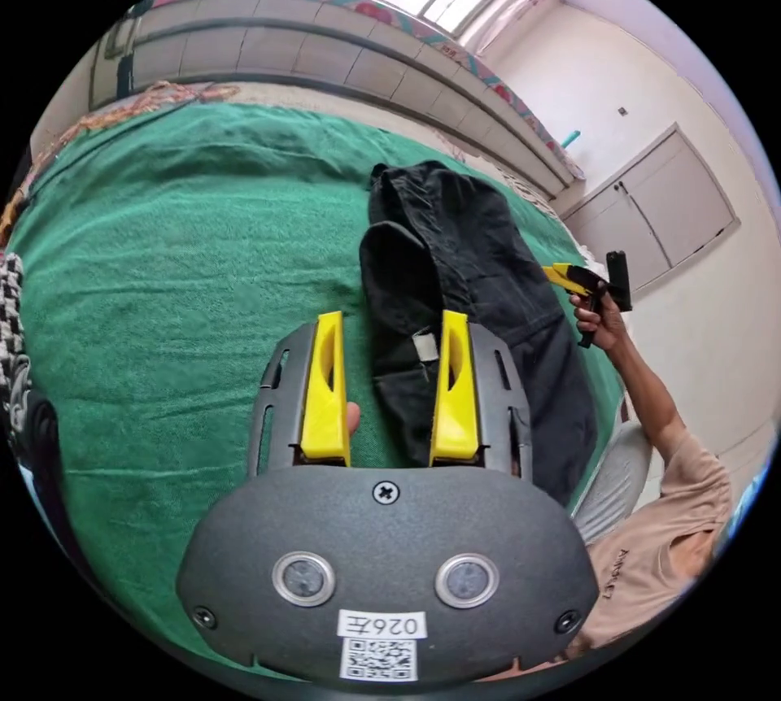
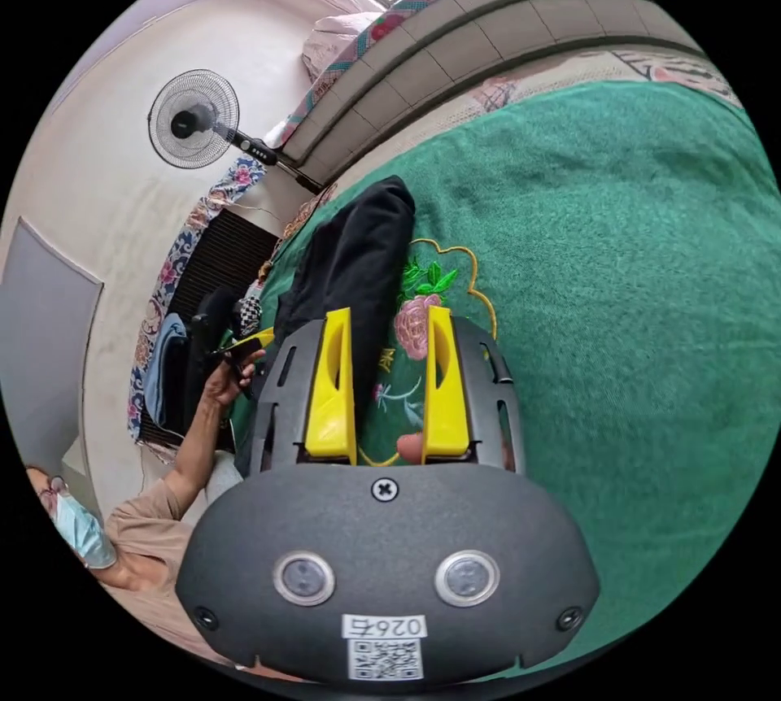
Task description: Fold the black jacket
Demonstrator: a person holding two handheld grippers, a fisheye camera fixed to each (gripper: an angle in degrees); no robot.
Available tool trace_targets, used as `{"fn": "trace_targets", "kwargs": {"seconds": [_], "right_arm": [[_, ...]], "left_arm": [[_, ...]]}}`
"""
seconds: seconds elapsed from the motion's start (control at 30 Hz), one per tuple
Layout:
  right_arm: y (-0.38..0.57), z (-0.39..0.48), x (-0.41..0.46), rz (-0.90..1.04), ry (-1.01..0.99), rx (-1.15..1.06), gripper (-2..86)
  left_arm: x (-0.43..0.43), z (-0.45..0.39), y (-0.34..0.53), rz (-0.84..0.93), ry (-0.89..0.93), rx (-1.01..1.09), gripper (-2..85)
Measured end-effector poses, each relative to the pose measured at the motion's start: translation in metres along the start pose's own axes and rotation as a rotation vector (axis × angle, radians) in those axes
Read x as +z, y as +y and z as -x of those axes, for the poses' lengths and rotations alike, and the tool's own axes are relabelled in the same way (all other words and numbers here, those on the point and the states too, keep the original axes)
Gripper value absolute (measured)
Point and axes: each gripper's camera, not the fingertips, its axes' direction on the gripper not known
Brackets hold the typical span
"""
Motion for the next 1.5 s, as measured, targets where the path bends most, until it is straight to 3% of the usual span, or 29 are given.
{"fn": "trace_targets", "kwargs": {"seconds": [0.2,0.43,0.6,0.73,0.9,1.17,1.3,1.5], "right_arm": [[-0.041,-0.036,0.054,-0.036,-0.205,0.057,11.9],[-0.095,-0.003,0.11,0.026,-0.151,0.007,10.7],[-0.116,0.025,0.125,0.043,-0.017,-0.034,9.7],[-0.117,0.053,0.119,0.036,0.041,-0.122,12.3],[-0.092,0.061,0.079,0.183,-0.013,-0.089,13.8],[-0.11,0.079,0.085,0.082,-0.19,0.097,11.1],[-0.129,0.141,0.093,0.062,0.037,0.033,6.7],[-0.086,0.35,0.032,-0.083,0.565,-0.548,1.2]], "left_arm": [[0.013,0.018,-0.039,0.014,0.208,0.007,20.4],[0.032,0.01,-0.097,0.085,0.136,0.066,19.9],[0.041,-0.011,-0.117,0.138,0.04,0.147,10.3],[0.049,-0.023,-0.13,0.166,0.014,0.214,11.7],[0.038,-0.003,-0.146,0.178,0.198,0.208,14.5],[0.024,-0.002,-0.171,0.197,0.118,0.15,8.4],[0.011,-0.02,-0.178,0.2,0.066,0.174,6.1],[-0.078,-0.116,-0.143,-0.115,-0.156,0.388,5.4]]}}
